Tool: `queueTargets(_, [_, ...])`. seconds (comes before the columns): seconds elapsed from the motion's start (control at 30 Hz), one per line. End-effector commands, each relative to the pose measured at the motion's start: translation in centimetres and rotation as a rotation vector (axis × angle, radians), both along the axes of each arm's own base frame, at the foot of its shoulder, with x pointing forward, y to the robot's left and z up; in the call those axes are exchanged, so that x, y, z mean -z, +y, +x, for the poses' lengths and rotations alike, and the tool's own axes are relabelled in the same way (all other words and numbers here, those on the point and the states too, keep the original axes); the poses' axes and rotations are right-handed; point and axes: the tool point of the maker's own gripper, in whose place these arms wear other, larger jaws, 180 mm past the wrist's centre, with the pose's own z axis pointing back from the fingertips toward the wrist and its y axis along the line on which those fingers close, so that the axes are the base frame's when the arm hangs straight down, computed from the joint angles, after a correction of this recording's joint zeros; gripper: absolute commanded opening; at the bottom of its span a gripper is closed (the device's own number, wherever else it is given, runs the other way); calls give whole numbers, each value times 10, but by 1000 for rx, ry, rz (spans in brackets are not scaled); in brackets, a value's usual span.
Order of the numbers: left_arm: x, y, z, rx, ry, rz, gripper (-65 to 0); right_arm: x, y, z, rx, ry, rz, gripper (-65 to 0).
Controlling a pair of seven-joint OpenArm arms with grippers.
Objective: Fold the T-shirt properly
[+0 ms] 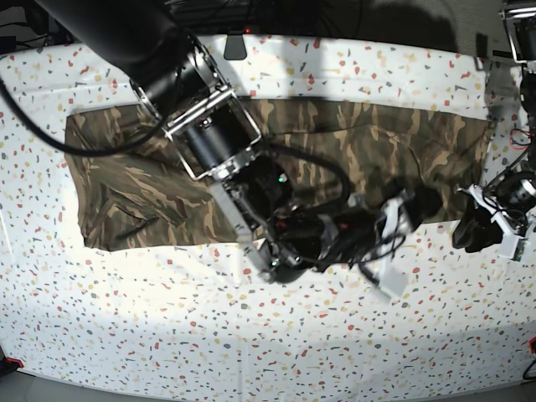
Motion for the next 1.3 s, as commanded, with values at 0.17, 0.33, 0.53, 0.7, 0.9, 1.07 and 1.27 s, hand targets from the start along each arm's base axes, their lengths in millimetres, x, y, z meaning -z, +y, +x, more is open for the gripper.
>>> queueTargets(0.17, [-18, -51, 2, 44, -32, -250, -484, 12, -104, 85, 293, -135, -206, -355])
queueTargets(0.33, [-1, -93, -4, 67, 42, -345, -484, 46, -199, 100, 378, -140, -428, -355])
queueTargets(0.53, [30, -124, -23, 122, 215, -328, -484, 73, -266, 71, 297, -18, -606, -355])
queueTargets(0.7, [58, -119, -38, 136, 345, -198, -484, 80, -303, 66, 304, -5, -696, -355])
queueTargets(0.9, [89, -100, -54, 96, 430, -37, -484, 80, -333, 66, 336, -1, -747, -355])
queueTargets(1.07, [103, -94, -70, 86, 468, -18, -484, 78, -356, 66, 366, -4, -780, -355])
queueTargets(1.27, [103, -96, -72, 77, 445, -43, -484, 79, -360, 74, 390, -53, -803, -355])
